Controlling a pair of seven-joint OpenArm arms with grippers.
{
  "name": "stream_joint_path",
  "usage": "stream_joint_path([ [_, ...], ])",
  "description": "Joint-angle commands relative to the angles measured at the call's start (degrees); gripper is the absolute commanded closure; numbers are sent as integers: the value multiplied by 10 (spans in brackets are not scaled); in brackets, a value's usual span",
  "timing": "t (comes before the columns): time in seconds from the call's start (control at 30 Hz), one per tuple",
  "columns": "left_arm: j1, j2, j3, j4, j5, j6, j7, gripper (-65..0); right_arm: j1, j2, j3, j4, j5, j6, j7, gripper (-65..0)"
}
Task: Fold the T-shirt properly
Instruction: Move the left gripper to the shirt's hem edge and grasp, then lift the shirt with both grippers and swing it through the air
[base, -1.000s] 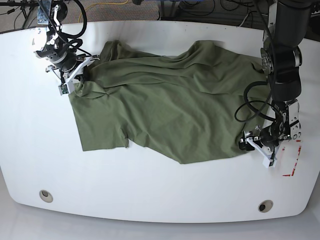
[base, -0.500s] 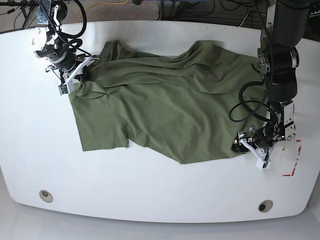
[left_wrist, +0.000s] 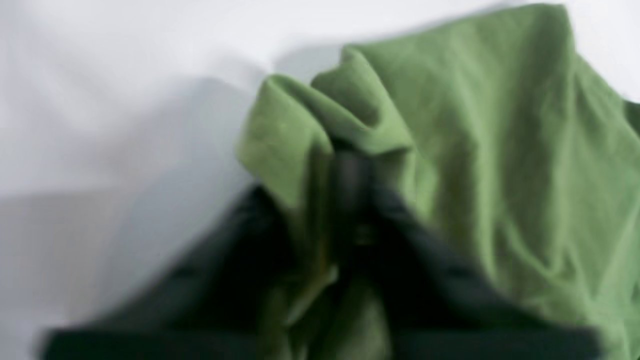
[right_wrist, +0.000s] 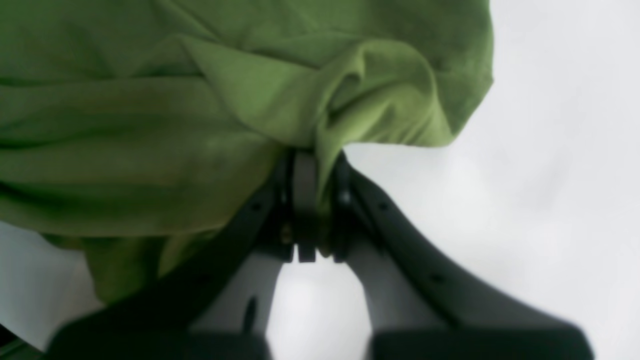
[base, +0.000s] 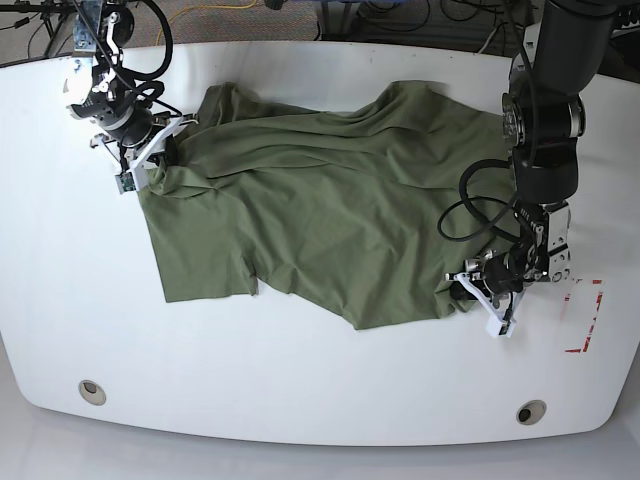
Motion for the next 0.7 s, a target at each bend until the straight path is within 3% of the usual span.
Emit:
stream_joint_path([
  [0.0, -13, -6, 1, 6, 6, 0, -8, 0, 4, 8, 5, 9, 4, 2, 11, -8],
  [0.3, -14, -8, -12, 26, 0, -3, -6, 0, 15, 8, 5, 14, 4, 2, 11, -6],
  [0.5, 44, -35, -59, 173, -19, -3, 58, 0, 14, 9, 6, 48, 6, 2, 10, -6],
  [0.67, 88, -36, -88, 312, -21, -3, 113, 0, 16, 9, 6, 49, 5, 2, 10, -6],
])
